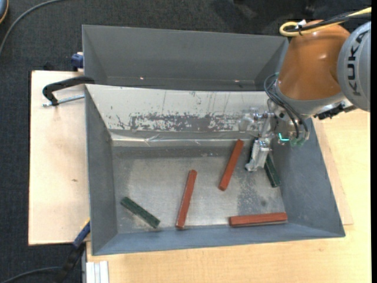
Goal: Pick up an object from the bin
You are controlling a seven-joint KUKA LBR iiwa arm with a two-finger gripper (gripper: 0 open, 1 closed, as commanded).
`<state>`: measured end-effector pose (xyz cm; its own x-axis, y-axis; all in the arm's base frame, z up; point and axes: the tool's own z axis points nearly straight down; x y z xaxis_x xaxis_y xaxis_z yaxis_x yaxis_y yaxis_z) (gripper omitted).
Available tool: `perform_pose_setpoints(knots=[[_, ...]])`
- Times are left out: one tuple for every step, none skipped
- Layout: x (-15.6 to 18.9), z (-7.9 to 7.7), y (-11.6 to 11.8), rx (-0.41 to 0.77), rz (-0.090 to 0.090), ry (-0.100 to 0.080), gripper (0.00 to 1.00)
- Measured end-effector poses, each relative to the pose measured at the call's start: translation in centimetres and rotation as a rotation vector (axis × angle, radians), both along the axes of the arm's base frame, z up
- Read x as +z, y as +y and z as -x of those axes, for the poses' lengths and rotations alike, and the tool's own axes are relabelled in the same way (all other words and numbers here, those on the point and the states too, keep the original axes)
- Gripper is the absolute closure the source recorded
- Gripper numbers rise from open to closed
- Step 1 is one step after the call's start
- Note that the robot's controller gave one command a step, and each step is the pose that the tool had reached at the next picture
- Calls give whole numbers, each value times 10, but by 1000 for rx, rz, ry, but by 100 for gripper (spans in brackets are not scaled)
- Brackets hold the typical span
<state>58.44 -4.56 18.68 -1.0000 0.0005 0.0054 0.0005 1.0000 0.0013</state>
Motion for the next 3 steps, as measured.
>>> perform_pose_setpoints(knots=[[-117, 2, -13, 355, -2, -2, 0], [-115, 1, -13, 354, -1, -8, 100], [16, -1, -25, 423, 4, -21, 100]])
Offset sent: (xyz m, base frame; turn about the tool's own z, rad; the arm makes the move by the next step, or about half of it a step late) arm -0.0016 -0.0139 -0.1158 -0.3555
